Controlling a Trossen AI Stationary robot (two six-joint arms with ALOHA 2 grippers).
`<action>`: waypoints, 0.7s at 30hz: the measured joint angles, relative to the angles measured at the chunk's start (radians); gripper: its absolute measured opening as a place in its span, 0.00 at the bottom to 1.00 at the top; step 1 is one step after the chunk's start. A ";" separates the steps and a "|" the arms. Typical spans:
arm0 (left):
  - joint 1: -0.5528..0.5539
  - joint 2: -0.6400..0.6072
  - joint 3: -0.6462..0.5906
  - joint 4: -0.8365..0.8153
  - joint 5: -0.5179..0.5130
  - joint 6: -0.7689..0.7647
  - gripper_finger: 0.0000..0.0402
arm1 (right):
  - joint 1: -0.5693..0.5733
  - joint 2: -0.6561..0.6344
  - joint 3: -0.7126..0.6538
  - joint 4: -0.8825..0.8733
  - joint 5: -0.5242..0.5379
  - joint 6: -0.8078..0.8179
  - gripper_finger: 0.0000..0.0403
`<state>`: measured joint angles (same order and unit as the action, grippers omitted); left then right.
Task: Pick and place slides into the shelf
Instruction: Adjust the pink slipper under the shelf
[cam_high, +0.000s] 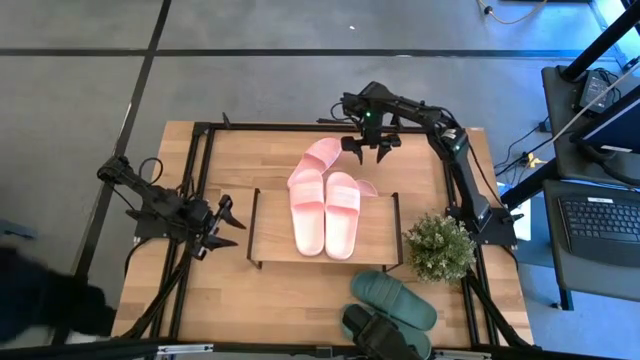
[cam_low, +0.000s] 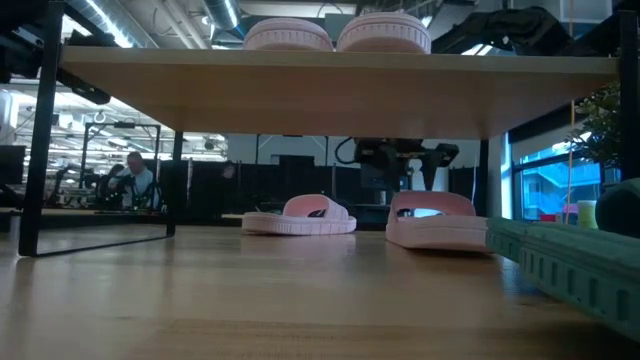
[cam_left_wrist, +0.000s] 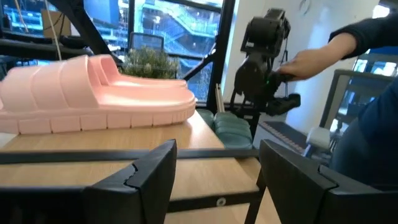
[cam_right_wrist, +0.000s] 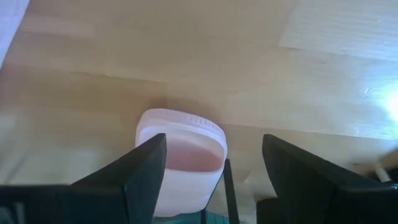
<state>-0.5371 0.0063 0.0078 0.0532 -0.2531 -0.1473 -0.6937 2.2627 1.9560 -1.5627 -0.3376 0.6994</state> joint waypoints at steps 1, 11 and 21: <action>0.000 0.000 0.000 -0.004 0.000 0.000 0.55 | -0.001 0.000 0.000 0.000 0.003 0.001 0.66; 0.000 0.000 0.000 -0.004 0.000 0.000 0.55 | -0.002 0.000 0.000 0.061 0.013 0.058 0.66; 0.000 0.000 0.000 -0.004 0.000 -0.006 0.55 | -0.001 0.000 0.000 0.067 0.083 0.084 0.66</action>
<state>-0.5371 0.0063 0.0078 0.0494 -0.2527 -0.1535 -0.6945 2.2627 1.9560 -1.4961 -0.2550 0.7830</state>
